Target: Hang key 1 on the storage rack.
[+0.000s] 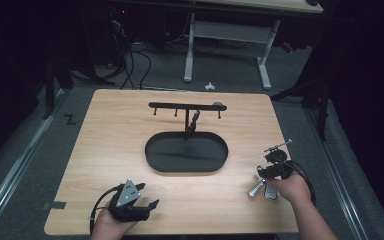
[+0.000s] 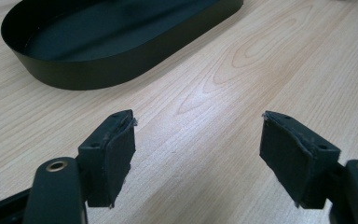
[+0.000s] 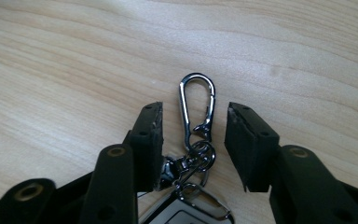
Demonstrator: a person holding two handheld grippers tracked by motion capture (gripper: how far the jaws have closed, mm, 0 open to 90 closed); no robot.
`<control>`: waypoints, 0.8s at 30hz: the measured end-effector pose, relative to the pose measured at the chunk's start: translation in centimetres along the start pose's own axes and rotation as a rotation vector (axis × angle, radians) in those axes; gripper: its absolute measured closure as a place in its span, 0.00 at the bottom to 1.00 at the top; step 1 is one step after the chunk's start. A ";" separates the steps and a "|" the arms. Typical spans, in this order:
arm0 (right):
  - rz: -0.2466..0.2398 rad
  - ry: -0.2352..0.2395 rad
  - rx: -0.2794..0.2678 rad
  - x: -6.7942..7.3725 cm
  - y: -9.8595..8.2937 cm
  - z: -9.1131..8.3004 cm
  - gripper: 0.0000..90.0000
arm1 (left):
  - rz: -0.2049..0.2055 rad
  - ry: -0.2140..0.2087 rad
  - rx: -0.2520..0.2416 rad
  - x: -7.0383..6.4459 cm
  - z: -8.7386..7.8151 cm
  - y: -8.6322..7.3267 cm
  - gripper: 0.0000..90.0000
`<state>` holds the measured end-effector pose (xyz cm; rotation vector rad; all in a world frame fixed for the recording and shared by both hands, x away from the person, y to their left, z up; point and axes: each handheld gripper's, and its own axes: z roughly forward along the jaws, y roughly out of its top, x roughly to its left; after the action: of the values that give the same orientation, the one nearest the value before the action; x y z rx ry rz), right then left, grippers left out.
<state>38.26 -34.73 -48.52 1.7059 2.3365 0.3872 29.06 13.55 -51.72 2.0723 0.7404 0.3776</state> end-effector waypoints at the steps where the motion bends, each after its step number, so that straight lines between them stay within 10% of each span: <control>1: 0.001 -0.003 0.006 -0.2 0.0 0.1 0.67 | 0.001 0.000 0.000 0.0 0.0 0.0 0.30; 24: -0.005 0.008 0.041 -0.3 0.2 0.7 0.82 | 0.018 0.010 0.005 0.0 -0.1 0.0 0.30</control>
<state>38.80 -34.93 -49.11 1.7201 2.3696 0.3475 29.03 13.55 -51.65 2.0849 0.7295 0.3968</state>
